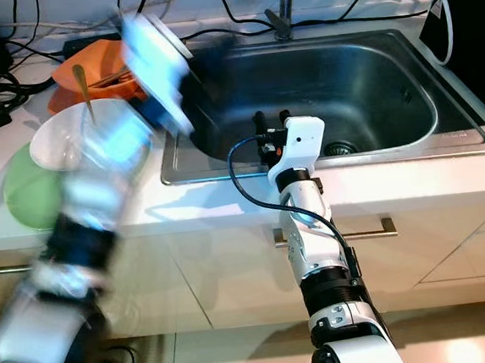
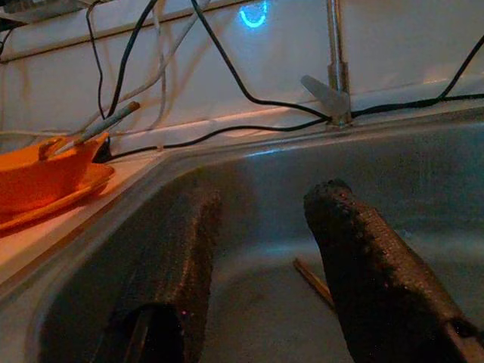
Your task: Kitchen organization
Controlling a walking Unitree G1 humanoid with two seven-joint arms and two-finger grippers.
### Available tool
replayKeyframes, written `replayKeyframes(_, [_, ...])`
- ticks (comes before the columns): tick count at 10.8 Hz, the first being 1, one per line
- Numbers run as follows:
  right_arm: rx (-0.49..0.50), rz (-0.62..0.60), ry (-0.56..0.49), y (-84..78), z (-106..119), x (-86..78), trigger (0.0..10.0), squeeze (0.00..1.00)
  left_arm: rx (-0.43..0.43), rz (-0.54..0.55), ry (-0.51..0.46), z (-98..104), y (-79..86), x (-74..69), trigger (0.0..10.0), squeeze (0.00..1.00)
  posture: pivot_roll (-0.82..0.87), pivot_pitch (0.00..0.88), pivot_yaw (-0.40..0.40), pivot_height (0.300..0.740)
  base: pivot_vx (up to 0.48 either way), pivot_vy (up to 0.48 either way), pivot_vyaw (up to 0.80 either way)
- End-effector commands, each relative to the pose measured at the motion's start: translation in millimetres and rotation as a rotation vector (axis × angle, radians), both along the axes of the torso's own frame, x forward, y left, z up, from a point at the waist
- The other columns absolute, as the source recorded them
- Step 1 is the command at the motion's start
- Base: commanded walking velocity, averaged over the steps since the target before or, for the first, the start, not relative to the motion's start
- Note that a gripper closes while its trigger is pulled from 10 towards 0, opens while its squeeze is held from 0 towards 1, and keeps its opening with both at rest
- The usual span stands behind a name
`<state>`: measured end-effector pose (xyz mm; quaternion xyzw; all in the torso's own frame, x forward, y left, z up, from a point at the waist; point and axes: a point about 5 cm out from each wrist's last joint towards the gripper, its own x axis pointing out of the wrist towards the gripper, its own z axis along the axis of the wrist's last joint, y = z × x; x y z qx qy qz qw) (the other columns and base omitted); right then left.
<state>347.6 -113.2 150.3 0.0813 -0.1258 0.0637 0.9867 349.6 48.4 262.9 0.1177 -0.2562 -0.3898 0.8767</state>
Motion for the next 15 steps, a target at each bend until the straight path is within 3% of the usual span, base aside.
replayKeyframes(1, [0.004,-0.022,0.081,-9.8,-20,-4.0,10.0,0.00,-0.008,0.036,-0.025,3,-0.5,-0.6,10.0,0.00,0.05,0.019,0.072,0.740,0.000,0.000,0.00])
replayKeyframes(2, [0.002,-0.023,0.079,-10.9,-20,-4.5,10.0,0.00,-0.009,0.065,-0.002,-6,-3.5,-0.4,10.0,0.00,0.05,0.011,0.070,0.740,0.000,0.000,0.00])
replayKeyframes(3, [-0.001,-0.029,0.074,-14.2,-17,-3.3,10.0,0.00,0.022,0.153,0.049,-30,-0.9,4.6,10.0,0.00,0.04,0.014,0.067,0.740,0.000,0.000,0.00])
replayKeyframes(4, [0.001,-0.030,0.065,-16.4,-14,-2.7,10.0,0.26,0.027,0.201,0.073,-38,1.3,3.9,10.0,0.00,0.04,0.025,0.065,0.740,0.000,0.000,0.00])
replayKeyframes(5, [0.004,-0.031,0.060,-17.6,-13,-2.9,10.0,1.00,0.019,0.227,0.091,-45,2.9,4.0,10.0,0.00,0.03,0.029,0.063,0.740,0.000,0.000,0.00])
replayKeyframes(11, [0.033,-0.080,-0.013,-50.3,11,-2.1,10.0,1.00,0.050,0.303,0.105,-65,-1.3,5.6,10.0,0.00,0.02,0.050,0.064,0.740,0.000,0.000,0.00])
replayKeyframes(14, [0.124,0.068,-0.066,-44.2,27,-8.6,10.0,1.00,0.079,0.294,0.122,-72,-9.5,4.5,10.0,0.00,0.01,0.057,0.066,0.740,0.000,0.000,0.00])
replayKeyframes(15, [0.165,0.171,-0.098,-41.1,39,-12.0,10.0,1.00,0.109,0.303,0.116,-76,-11.1,4.9,10.0,0.00,0.01,0.064,0.068,0.740,0.000,0.000,0.00])
